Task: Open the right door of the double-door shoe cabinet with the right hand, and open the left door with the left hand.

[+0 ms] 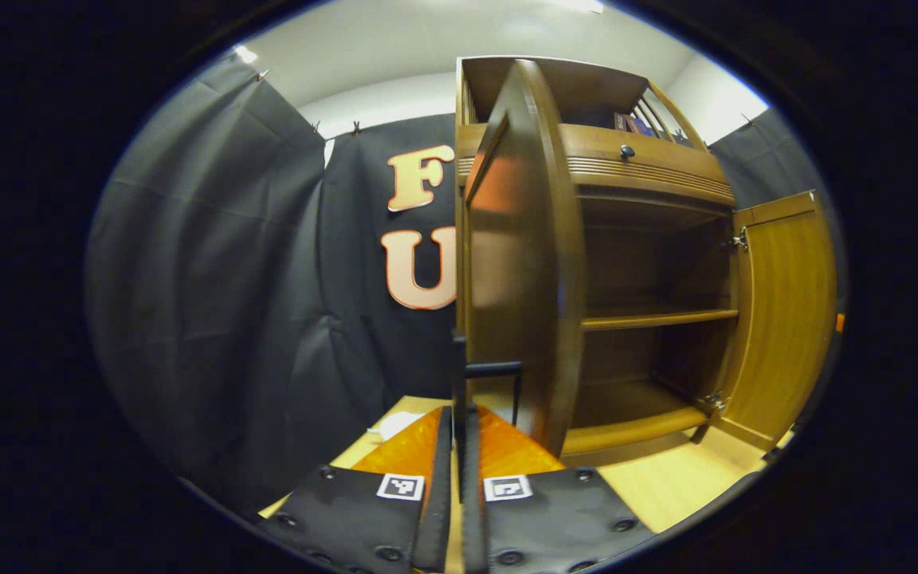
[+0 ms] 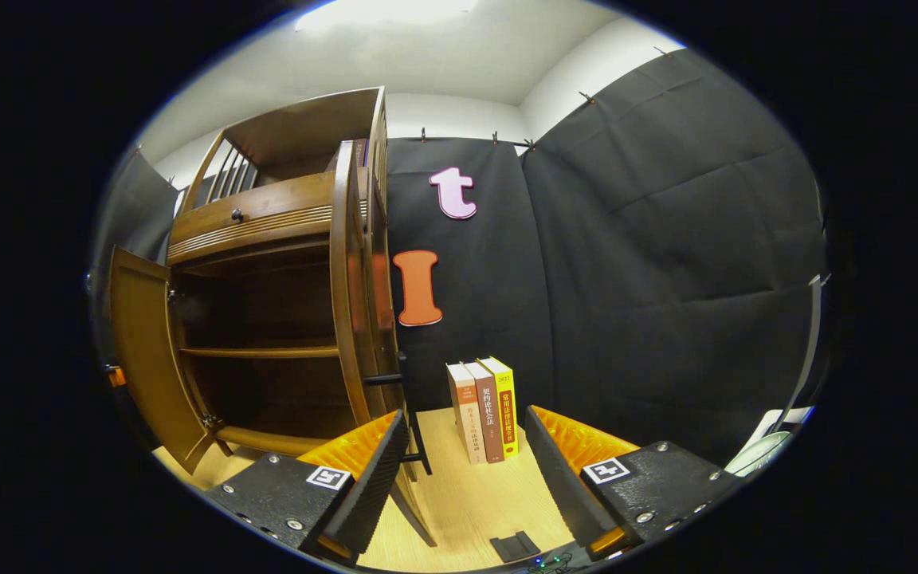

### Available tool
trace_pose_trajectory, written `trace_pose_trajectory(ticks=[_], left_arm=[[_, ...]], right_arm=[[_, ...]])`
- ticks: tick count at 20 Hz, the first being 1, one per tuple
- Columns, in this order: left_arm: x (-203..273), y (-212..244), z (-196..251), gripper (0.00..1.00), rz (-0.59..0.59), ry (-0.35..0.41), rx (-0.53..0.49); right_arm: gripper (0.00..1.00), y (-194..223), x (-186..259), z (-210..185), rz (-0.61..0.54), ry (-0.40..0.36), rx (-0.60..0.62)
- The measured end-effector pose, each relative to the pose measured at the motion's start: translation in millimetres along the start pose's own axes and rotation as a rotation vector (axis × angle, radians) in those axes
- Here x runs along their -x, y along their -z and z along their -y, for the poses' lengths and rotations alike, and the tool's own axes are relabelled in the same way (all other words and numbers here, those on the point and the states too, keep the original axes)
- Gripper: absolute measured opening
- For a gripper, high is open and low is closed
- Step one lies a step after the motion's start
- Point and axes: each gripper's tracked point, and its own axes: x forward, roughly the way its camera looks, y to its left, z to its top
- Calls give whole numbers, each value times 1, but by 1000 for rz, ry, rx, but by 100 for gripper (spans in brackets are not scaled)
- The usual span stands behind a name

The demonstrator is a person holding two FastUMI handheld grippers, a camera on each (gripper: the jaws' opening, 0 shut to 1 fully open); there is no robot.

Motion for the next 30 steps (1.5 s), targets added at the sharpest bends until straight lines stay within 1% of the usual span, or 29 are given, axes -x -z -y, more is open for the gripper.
trace_pose_trajectory(ticks=[1,2,3,5,6,8,10,12,13,15,16,17,18,19,20,21,22,24,25,26,27,28,30], left_arm=[[5,1,-1,13,6,22,25],[4,2,-1,9,1,42,42],[5,-1,-2,8,8,63,39],[4,-1,-3,8,14,92,-12],[2,-1,-4,13,20,120,-21],[-1,0,-18,12,36,163,-11],[-6,1,-41,10,34,194,7],[-11,1,-52,10,17,269,18],[-14,1,-58,9,7,300,23],[-19,2,-75,10,5,346,51],[-20,-1,-78,9,13,365,66],[-19,1,-79,14,15,392,76],[-19,0,-80,25,22,399,71],[-17,1,-81,19,27,403,69],[-14,4,-80,23,18,403,75],[-9,10,-81,20,5,392,78],[-1,15,-86,22,-1,373,76],[20,16,-94,22,-12,319,96],[32,11,-97,24,-8,283,109],[44,0,-101,18,7,234,103],[54,-10,-101,15,28,178,98],[63,-18,-99,14,40,125,95],[74,-21,-86,14,44,38,76]], right_arm=[[98,-1,0,-2,2,1,1],[98,-1,0,-3,0,2,3],[97,-1,1,-5,-2,3,4],[98,-4,1,-10,3,-1,5],[97,-6,2,-11,2,0,6],[97,-5,3,-13,-2,5,10],[98,-7,4,-14,-5,10,13],[98,-9,4,-15,3,11,18],[91,-7,5,-14,0,17,20],[90,6,7,-5,-36,40,15],[90,6,5,-3,-41,51,15],[91,2,4,-2,-36,57,13],[91,-1,4,-2,-35,59,6],[91,-2,0,-2,-38,63,5],[90,-5,-2,0,-39,72,9],[91,-8,-3,-1,-36,72,11],[91,-13,-4,-3,-27,72,12],[91,-19,-4,-7,-23,66,20],[91,-22,-3,-8,-19,64,33],[91,-24,-2,-6,-18,63,42],[91,-26,0,-7,-18,58,47],[91,-28,-1,-7,-17,53,48],[91,-33,-1,-8,-5,39,54]])
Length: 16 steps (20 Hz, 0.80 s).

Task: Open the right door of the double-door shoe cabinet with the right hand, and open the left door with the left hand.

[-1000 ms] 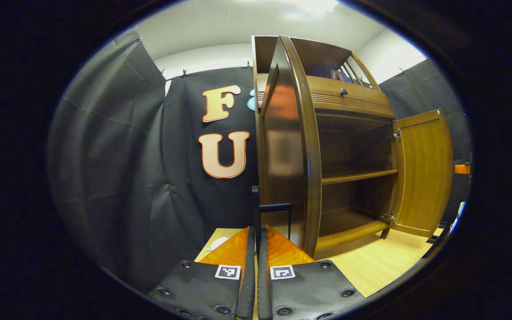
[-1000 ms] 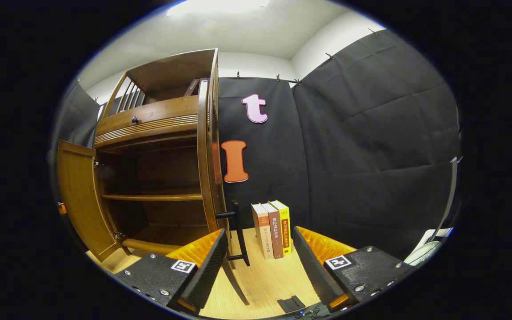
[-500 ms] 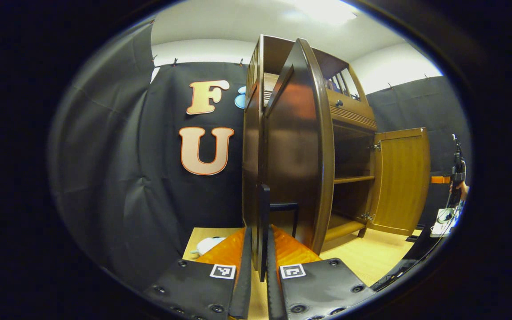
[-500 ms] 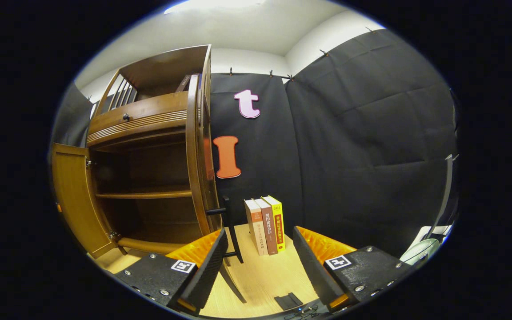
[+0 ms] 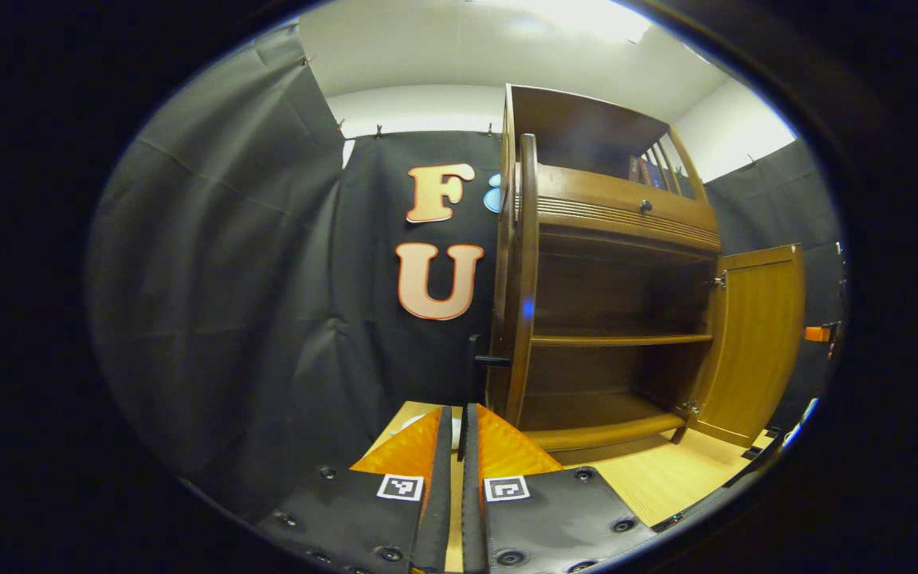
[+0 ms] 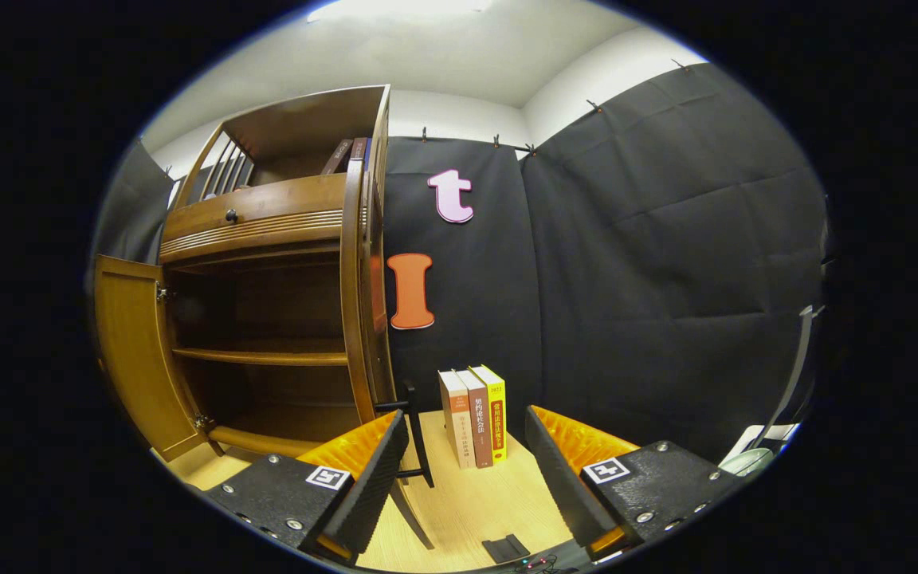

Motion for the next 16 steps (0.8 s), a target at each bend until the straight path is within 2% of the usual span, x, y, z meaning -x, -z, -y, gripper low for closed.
trace_pose_trajectory(ticks=[1,2,4,6,12,15,16], left_arm=[[-2,-1,12,14,-6,-19,0],[-3,-4,27,10,-7,-15,21],[-9,-14,42,10,15,-60,20],[-11,-17,54,19,37,-105,18],[-11,-4,95,78,26,-154,-4],[-11,0,110,97,48,-159,7],[-12,1,116,97,53,-158,1]], right_arm=[[91,-1,-2,-1,4,-6,4],[91,0,-3,-1,6,-11,6],[91,2,-2,-6,13,-36,2],[91,5,-1,-10,26,-58,5],[91,27,2,-15,-6,-98,20],[91,33,6,-19,-19,-116,29],[91,36,4,-19,-28,-118,31]])
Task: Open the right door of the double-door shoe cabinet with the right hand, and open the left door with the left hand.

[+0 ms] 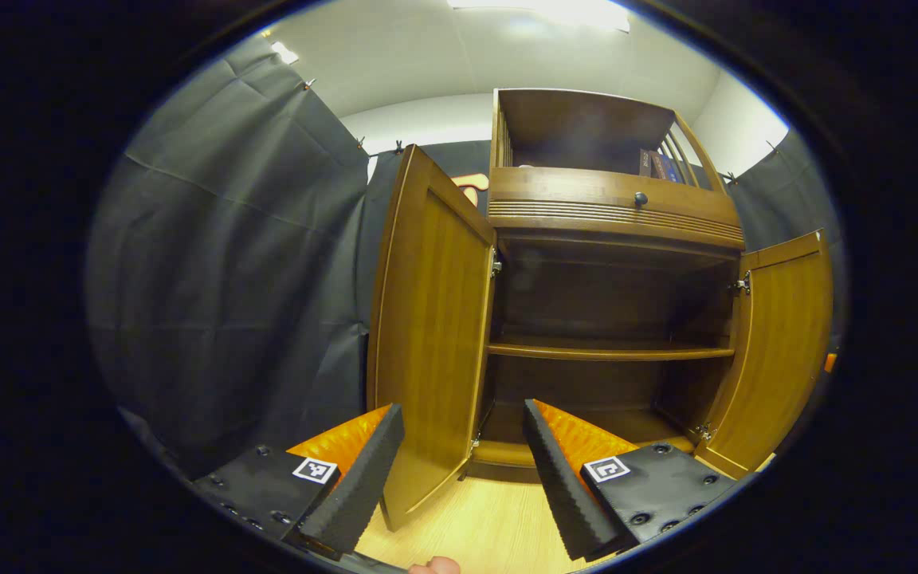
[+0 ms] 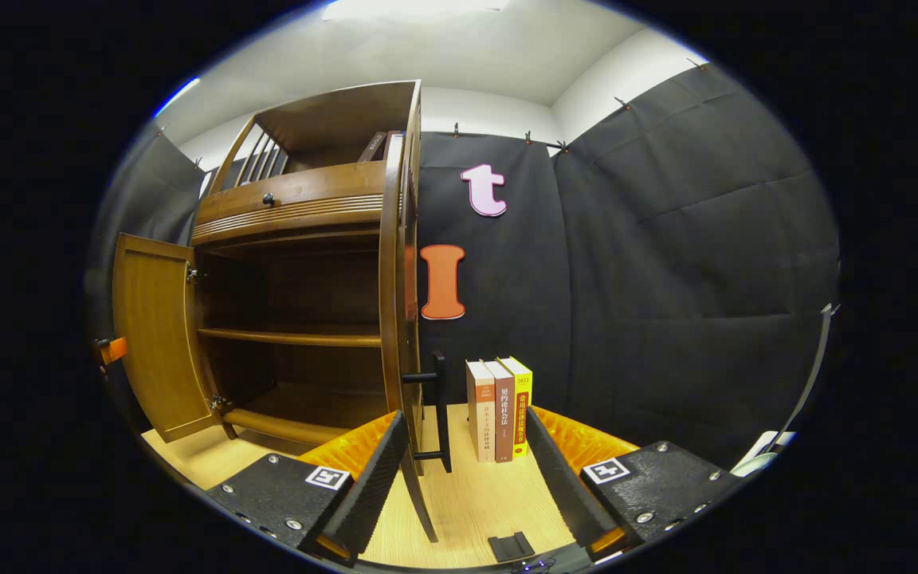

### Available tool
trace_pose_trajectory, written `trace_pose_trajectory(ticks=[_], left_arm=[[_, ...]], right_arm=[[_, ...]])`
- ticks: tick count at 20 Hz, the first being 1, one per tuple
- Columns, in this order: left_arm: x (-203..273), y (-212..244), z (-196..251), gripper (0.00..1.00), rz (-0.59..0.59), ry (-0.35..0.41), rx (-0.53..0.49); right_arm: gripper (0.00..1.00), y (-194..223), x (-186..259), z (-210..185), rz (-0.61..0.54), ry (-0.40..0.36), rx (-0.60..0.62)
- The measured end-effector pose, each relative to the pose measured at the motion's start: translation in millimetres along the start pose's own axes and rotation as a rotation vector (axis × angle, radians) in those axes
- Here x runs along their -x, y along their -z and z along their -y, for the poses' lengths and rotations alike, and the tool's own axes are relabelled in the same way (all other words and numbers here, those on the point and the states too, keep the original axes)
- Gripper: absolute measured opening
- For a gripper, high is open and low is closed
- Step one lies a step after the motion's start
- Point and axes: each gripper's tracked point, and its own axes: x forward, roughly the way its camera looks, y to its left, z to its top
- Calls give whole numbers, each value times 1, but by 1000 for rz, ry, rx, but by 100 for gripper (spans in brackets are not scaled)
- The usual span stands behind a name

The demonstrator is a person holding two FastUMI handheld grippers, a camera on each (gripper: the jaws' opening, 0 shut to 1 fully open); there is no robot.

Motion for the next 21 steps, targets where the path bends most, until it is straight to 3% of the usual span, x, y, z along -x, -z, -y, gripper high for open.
trace_pose_trajectory(ticks=[1,2,3,4,9,10,11,14,15,16,18,21], left_arm=[[-2,2,3,97,3,-5,-9],[-6,2,7,98,0,-4,-15],[-9,1,16,98,-5,15,-14],[-12,-1,23,98,-5,32,-14],[-24,-15,28,98,32,45,-70],[-23,-16,29,98,37,46,-75],[-22,-16,32,98,39,55,-77],[-18,-17,42,98,43,90,-83],[-18,-18,42,98,45,91,-78],[-16,-18,41,96,41,80,-55],[-13,-15,51,98,30,99,-8],[-11,-16,45,98,44,81,-34]], right_arm=[[91,1,-1,-1,-3,-4,-1],[98,-1,-3,-3,0,-9,-8],[97,-2,-5,-5,2,-17,-19],[91,-2,-6,-9,3,-26,-33],[91,2,-5,-15,-14,-56,-78],[98,1,-5,-14,-14,-54,-76],[91,0,-6,-14,-10,-52,-72],[91,-5,-5,-17,1,-56,-72],[98,-7,-6,-18,7,-58,-76],[91,-8,-6,-20,11,-64,-77],[91,-8,-6,-17,8,-54,-64],[91,-11,-4,-15,16,-50,-70]])
